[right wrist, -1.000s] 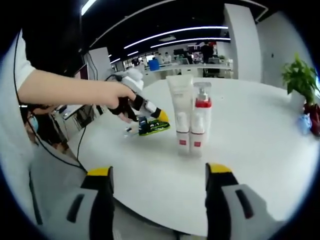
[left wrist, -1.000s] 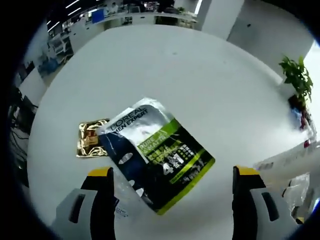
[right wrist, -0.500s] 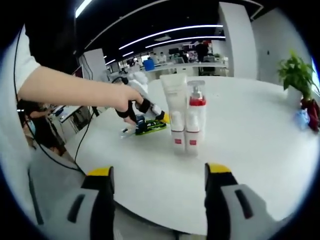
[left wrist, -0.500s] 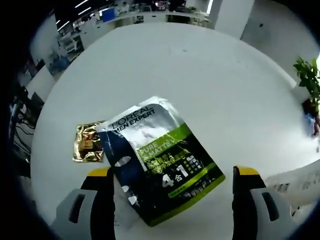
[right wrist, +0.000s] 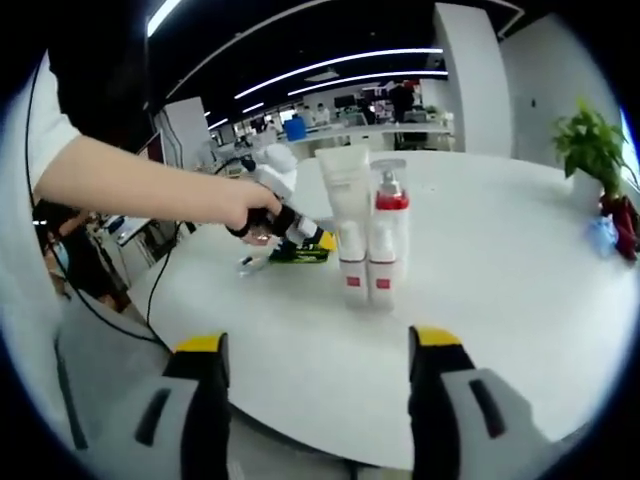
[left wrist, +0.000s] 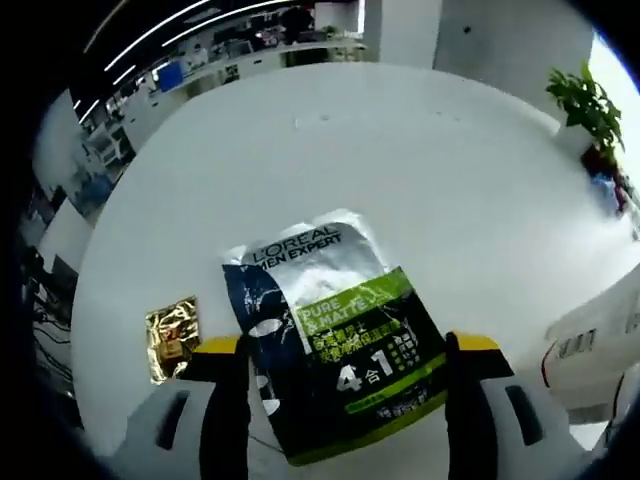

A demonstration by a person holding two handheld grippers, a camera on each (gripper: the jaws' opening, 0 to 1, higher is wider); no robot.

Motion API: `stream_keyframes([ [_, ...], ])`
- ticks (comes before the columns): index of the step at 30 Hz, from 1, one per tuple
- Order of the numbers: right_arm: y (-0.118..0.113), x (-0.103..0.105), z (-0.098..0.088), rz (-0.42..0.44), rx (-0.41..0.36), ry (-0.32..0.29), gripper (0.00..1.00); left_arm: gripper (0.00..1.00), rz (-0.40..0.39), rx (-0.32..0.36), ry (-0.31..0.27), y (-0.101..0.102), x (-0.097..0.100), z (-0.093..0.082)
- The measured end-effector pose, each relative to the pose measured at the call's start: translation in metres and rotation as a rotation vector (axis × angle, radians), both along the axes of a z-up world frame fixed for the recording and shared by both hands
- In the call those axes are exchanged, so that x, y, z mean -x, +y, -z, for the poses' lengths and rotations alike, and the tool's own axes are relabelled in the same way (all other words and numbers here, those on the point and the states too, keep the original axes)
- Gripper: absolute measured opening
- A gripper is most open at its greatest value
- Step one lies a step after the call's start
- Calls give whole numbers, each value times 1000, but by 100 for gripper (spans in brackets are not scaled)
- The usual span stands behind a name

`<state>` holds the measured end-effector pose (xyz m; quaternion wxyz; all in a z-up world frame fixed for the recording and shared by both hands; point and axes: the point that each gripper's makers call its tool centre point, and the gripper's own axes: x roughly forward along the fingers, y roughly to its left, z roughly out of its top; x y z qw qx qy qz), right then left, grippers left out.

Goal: Arrange the skincare products in the storage area until every visible bottle or jar stands upright without overlapping.

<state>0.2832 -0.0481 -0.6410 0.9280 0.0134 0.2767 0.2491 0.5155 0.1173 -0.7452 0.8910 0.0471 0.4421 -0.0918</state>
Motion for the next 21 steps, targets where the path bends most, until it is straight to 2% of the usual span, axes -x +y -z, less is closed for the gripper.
stream_keyframes([
  [1,0,0,0,0,0,1,73,69,-31,25,19,-1,3,2],
  [10,-1,0,0,5,0,3,73,66,-16,11,-1,1,-1,2],
  [21,-3,0,1,13,1,3,73,63,28,3,-62,-5,5,-1],
])
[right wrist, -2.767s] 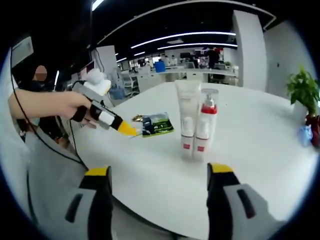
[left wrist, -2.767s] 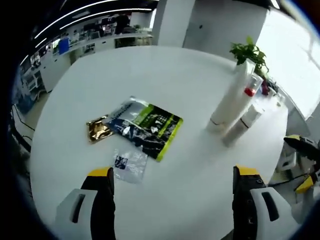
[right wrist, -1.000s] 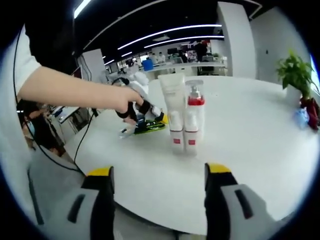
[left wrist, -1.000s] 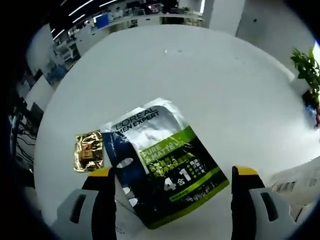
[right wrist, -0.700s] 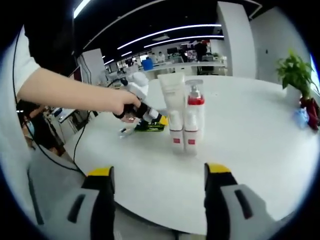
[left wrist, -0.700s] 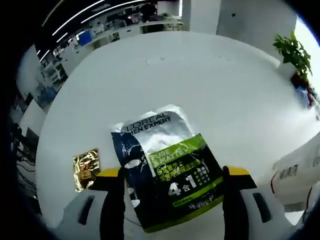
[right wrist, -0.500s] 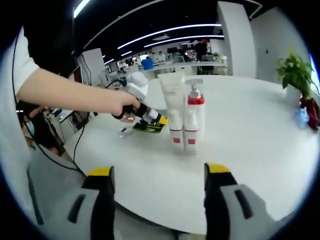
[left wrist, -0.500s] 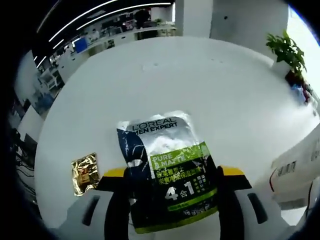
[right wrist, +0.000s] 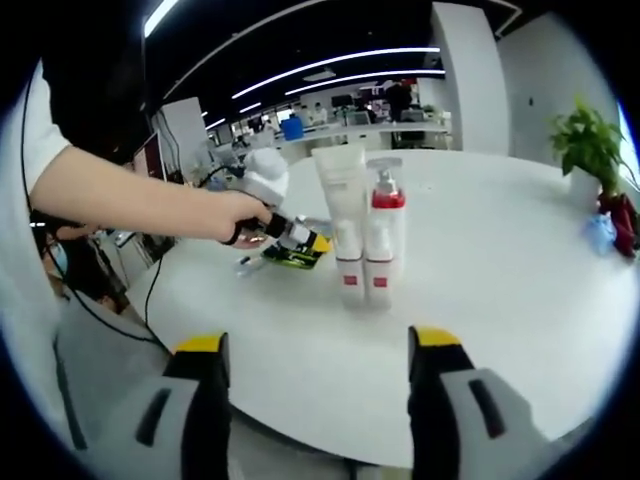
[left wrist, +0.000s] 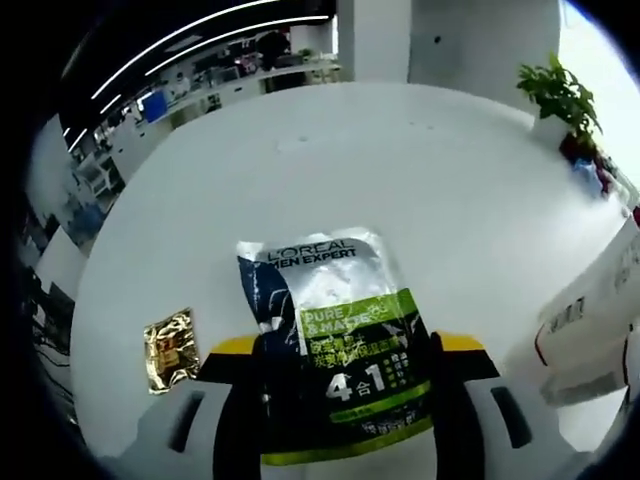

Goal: Arrange the skincare products in the storage area until every visible bottle or jar stands upright without overlapping.

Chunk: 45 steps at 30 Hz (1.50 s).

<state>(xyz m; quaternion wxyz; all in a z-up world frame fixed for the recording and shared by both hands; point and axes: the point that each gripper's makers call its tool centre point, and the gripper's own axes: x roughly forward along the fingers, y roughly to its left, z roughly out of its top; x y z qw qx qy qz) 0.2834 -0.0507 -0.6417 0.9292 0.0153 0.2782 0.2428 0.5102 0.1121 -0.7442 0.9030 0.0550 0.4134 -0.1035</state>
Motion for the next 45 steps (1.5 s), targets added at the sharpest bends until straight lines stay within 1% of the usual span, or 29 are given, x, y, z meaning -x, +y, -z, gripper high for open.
stream_keyframes([
  [3,0,0,0,2,0,-1,73,61,-1,5,-9,0,0,-2],
  [5,0,0,0,2,0,-1,73,57,-3,18,-25,0,0,-7],
  [6,0,0,0,1,2,-1,73,47,-5,21,-43,0,-2,-10],
  [7,0,0,0,0,3,-1,73,32,21,-3,-60,3,-3,-15],
  [8,0,0,0,-1,4,-2,73,0,95,99,-14,-19,4,-11],
  [9,0,0,0,-3,6,-2,73,9,102,89,36,-20,11,-2],
  [10,0,0,0,-4,6,-2,73,11,33,0,31,-4,10,4],
  [11,0,0,0,-4,7,-3,73,0,90,19,2,-11,9,5],
  [12,0,0,0,-3,7,-4,73,0,46,45,-15,-9,9,4],
  [13,0,0,0,0,6,-4,73,0,33,76,-23,-10,8,3],
  [14,0,0,0,1,6,-4,73,0,43,55,-9,-7,9,4],
  [17,0,0,0,1,7,-5,73,0,85,32,-4,-6,9,5],
  [18,0,0,0,0,8,-5,73,0,83,-3,-10,1,8,4],
  [19,0,0,0,-2,9,-5,73,0,78,-5,-27,3,7,1],
  [21,0,0,0,-2,10,-4,72,0,95,29,-110,1,0,-12],
  [22,0,0,0,1,9,-4,72,0,127,12,-146,2,0,-21],
  [23,-1,0,0,3,8,-4,72,3,156,-18,-162,5,-1,-24],
  [24,-1,0,0,5,7,-4,72,5,194,-64,-183,8,-1,-28],
  [25,-1,0,0,4,8,-3,72,7,213,-80,-190,10,-2,-28],
  [26,-1,0,1,3,10,-2,72,9,230,-84,-187,10,-2,-28],
  [29,-1,0,1,0,16,-2,72,10,231,-86,-163,17,-3,-23],
  [32,-2,-1,1,7,13,-1,72,11,250,-81,-132,18,-1,-15],
  [33,-3,-1,1,10,11,-1,72,11,257,-97,-125,20,-1,-13],
  [37,-4,-2,1,21,7,-3,72,8,260,-102,-100,23,-1,-6],
  [39,-5,-2,1,23,7,-3,72,5,261,-118,-81,25,2,-2],
  [40,-5,-2,1,24,7,-4,72,2,257,-102,-95,25,1,-3],
  [42,-5,-2,1,26,6,-3,72,0,260,-91,-120,25,-1,-4],
  [43,-5,-2,1,26,6,-3,72,0,250,-56,-131,22,-2,-5],
  [45,-5,-2,1,24,9,-2,71,0,191,25,-133,25,-3,-5],
])
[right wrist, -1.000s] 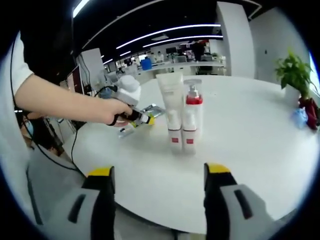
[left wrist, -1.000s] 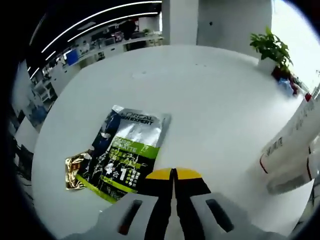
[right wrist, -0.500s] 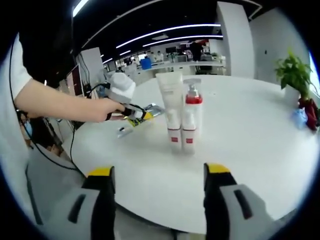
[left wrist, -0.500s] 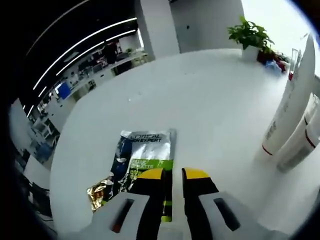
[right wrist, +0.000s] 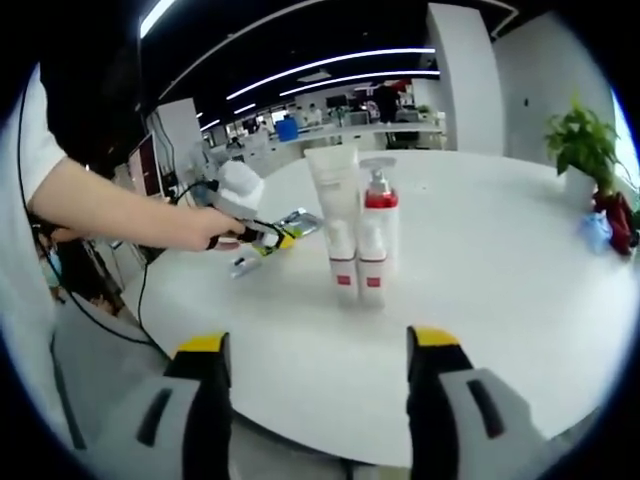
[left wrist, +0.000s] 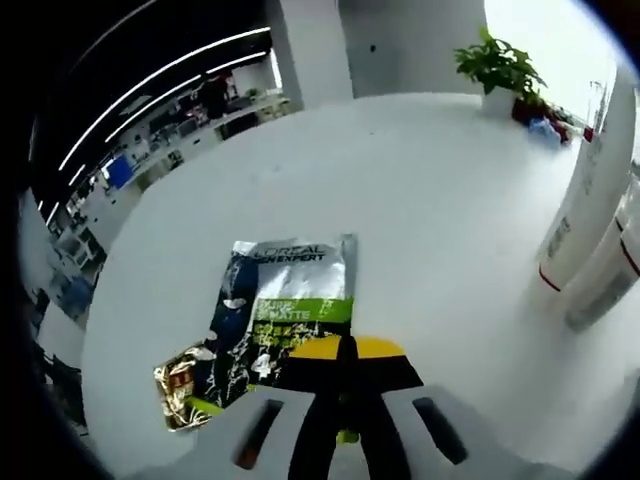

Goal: Arrange the skincare products in the storage area until every visible bottle or jar stands upright without overlapping.

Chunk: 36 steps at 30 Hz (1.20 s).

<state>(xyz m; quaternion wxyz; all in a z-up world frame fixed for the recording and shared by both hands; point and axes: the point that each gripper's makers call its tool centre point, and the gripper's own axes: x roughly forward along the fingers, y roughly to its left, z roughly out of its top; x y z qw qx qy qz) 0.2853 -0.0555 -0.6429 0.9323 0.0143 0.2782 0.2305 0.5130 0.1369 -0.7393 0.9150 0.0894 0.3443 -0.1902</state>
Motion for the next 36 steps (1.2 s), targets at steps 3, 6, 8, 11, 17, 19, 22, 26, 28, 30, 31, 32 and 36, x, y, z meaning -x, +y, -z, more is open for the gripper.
stream_keyframes([
  [3,1,0,0,-6,5,0,71,0,-78,112,69,3,3,0],
  [6,2,1,1,-12,9,3,71,0,-109,143,92,6,1,4],
  [8,3,1,1,-18,12,3,71,0,-155,196,115,5,4,4],
  [11,4,2,2,-25,18,4,71,0,-203,282,115,3,10,-4],
  [17,6,3,2,-43,32,2,70,0,-260,422,92,-2,19,-30],
  [19,8,4,2,-53,37,2,69,0,-284,467,87,0,20,-37],
  [22,12,5,4,-76,48,7,69,0,-300,519,83,1,28,-46],
  [26,17,8,5,-109,67,10,70,0,-299,554,69,1,41,-58],
  [28,19,9,6,-124,77,12,70,0,-310,579,58,4,46,-65],
  [30,20,10,6,-132,83,12,69,0,-310,587,43,8,50,-71],
  [31,22,11,6,-136,85,12,69,0,-302,578,30,11,51,-73],
  [32,24,11,5,-138,86,12,69,0,-293,566,16,13,52,-76],
  [36,28,13,1,-154,97,4,70,0,-273,560,-13,23,64,-88],
])
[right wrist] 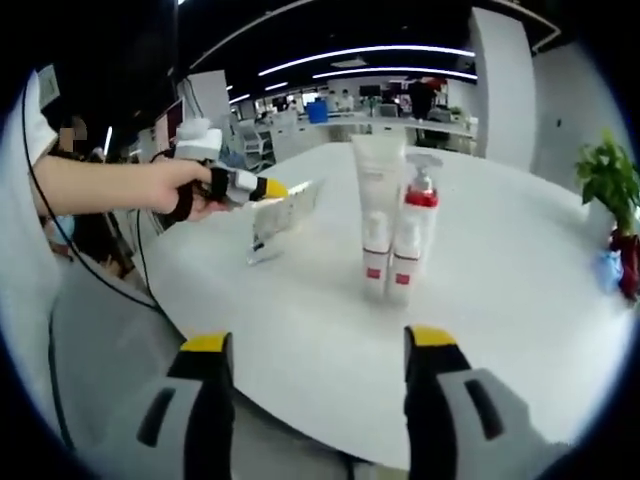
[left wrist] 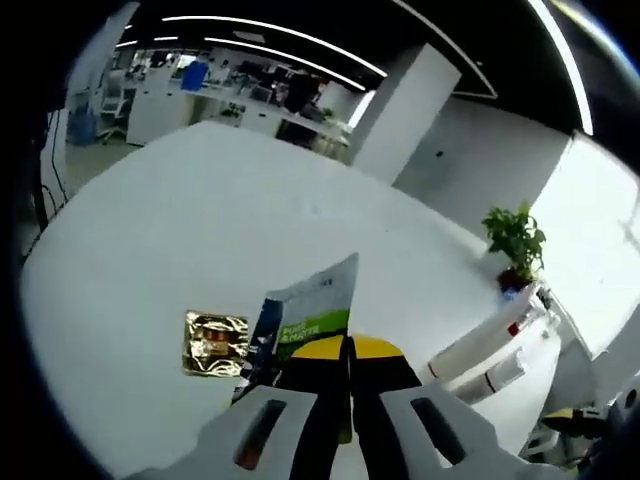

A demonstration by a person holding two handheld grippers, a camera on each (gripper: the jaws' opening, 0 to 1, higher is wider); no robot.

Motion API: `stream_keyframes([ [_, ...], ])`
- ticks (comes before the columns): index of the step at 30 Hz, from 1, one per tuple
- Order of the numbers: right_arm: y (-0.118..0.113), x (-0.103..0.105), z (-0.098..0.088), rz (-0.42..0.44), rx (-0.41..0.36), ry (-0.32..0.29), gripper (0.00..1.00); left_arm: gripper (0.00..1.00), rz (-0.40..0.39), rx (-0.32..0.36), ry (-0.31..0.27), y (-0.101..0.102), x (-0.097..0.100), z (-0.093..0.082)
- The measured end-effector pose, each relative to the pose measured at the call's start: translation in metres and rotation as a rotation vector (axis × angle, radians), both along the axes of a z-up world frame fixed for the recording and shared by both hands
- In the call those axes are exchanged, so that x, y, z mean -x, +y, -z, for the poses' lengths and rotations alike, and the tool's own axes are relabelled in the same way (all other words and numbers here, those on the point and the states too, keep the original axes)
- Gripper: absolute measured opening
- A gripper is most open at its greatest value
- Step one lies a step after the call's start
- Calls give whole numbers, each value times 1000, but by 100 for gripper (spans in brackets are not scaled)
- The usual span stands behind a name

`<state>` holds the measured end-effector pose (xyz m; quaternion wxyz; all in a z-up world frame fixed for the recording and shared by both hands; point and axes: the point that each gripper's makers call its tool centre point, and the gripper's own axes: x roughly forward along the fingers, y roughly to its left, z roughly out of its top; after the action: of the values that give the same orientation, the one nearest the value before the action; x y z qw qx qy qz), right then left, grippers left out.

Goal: Arrange the skincare products in the storage area until every visible bottle or jar stands upright without overlapping.

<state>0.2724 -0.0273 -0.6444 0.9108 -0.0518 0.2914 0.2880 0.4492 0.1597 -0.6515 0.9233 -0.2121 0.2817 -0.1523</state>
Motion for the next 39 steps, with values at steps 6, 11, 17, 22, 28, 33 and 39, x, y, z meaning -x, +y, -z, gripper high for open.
stream_keyframes([
  [6,15,-6,-11,-21,-36,-24,72,0,-5,2,-43,12,16,-17],
  [11,50,-7,-20,-88,-60,-55,72,0,-10,34,-70,16,28,-31],
  [17,82,-4,-27,-149,-84,-67,72,0,-27,123,-106,6,50,-57],
  [22,105,0,-31,-182,-95,-74,74,0,-62,215,-105,2,64,-70],
  [28,136,5,-34,-218,-84,-90,76,0,-111,343,-71,-6,80,-81],
  [33,162,3,-40,-240,-57,-129,80,0,-165,458,-62,-10,91,-94],
  [39,176,-17,-38,-178,34,-203,79,0,-122,481,-70,-33,109,-110],
])
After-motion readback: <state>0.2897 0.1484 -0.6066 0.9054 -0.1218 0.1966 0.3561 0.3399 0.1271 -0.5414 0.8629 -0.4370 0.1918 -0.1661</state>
